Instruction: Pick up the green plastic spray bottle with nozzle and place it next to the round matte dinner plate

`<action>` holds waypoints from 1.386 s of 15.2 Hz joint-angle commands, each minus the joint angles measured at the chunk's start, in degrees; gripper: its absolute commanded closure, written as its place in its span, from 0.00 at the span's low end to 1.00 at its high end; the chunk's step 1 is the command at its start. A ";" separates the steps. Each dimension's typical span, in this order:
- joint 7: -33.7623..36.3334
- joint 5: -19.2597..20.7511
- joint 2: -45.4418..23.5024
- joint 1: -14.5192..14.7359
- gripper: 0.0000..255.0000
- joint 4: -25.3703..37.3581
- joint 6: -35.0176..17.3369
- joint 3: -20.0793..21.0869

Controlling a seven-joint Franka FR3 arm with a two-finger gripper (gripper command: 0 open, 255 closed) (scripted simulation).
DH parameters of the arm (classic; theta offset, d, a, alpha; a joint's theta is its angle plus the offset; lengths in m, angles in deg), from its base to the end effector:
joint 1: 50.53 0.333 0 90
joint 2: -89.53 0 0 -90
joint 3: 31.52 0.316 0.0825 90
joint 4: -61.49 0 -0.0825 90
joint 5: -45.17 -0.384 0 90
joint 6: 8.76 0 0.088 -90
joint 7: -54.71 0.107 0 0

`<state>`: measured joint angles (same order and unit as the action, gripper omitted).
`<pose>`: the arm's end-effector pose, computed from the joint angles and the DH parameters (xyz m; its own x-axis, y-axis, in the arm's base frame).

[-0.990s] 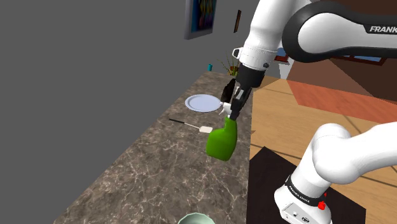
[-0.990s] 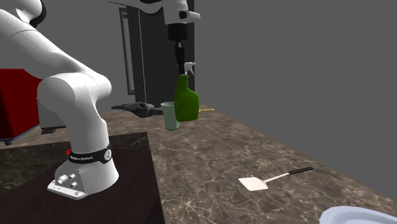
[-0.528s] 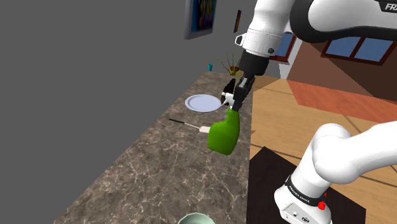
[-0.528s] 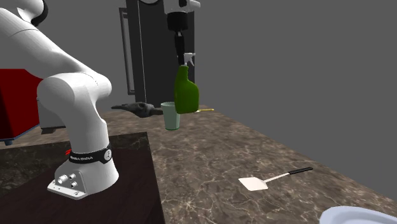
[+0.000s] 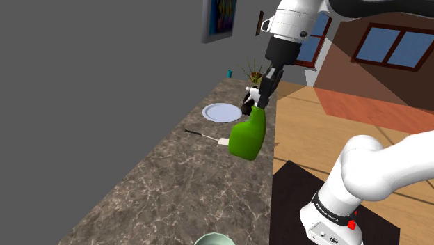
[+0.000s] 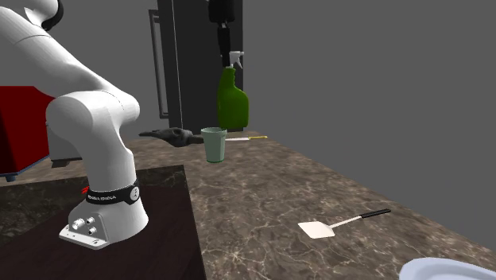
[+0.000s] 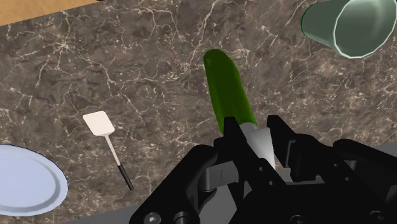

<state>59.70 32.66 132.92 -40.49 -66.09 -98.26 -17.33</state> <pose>0.2724 0.1812 0.6312 0.9573 0.2801 0.0714 0.2842 -0.9572 -0.0547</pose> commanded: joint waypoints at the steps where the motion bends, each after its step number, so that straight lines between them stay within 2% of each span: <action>1: 0.25 0.14 -0.50 -0.07 1.00 1.94 1.43 -0.09; 18: 1.77 1.51 -6.98 -0.92 1.00 20.12 13.12 -0.93; 21: -1.03 2.67 -6.70 -1.35 1.00 18.85 12.55 -3.20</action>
<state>59.58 34.96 126.13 -41.71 -46.85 -85.53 -19.84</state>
